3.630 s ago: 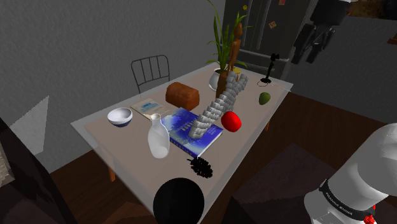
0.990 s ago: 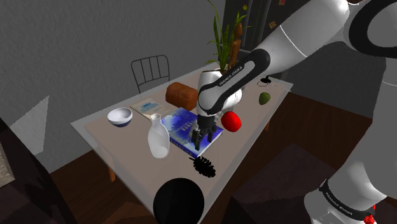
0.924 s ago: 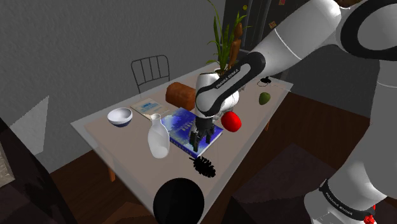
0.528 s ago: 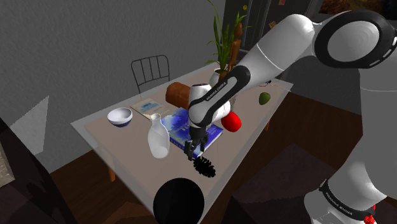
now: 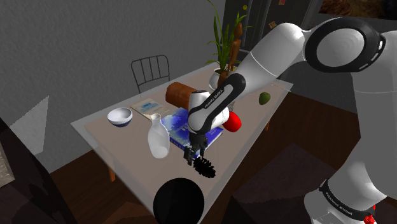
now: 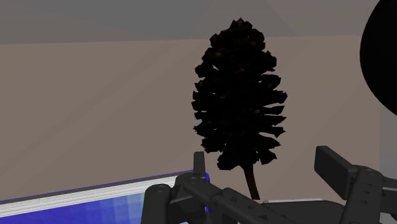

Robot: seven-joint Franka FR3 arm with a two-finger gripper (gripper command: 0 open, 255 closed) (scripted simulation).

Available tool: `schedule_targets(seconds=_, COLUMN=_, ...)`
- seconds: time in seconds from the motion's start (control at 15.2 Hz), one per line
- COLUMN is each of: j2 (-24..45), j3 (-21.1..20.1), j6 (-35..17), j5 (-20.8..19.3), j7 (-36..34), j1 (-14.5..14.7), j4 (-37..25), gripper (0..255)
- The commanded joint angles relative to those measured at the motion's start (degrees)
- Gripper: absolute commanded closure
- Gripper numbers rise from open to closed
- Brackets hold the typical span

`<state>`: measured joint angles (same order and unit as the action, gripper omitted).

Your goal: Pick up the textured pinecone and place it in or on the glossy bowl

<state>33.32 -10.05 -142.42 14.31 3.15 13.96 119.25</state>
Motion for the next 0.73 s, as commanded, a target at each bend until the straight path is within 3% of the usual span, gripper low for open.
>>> schedule_targets(seconds=0.0, j2=0.2, j3=-0.1, j6=0.0, j5=0.0, j7=0.0, j1=0.1, j4=0.0, gripper=0)
schedule_targets(seconds=0.2, j2=0.2, j3=-0.1, j6=0.0, j5=0.0, j7=0.0, j1=0.1, j4=0.0, gripper=0)
schedule_targets(seconds=0.26, j2=0.2, j3=-0.1, j6=0.0, j5=0.0, j7=0.0, j1=0.1, j4=0.0, gripper=255)
schedule_targets(seconds=0.66, j2=0.5, j3=-0.1, j6=-0.3, j5=0.0, j7=0.1, j1=0.1, j4=0.0, gripper=255)
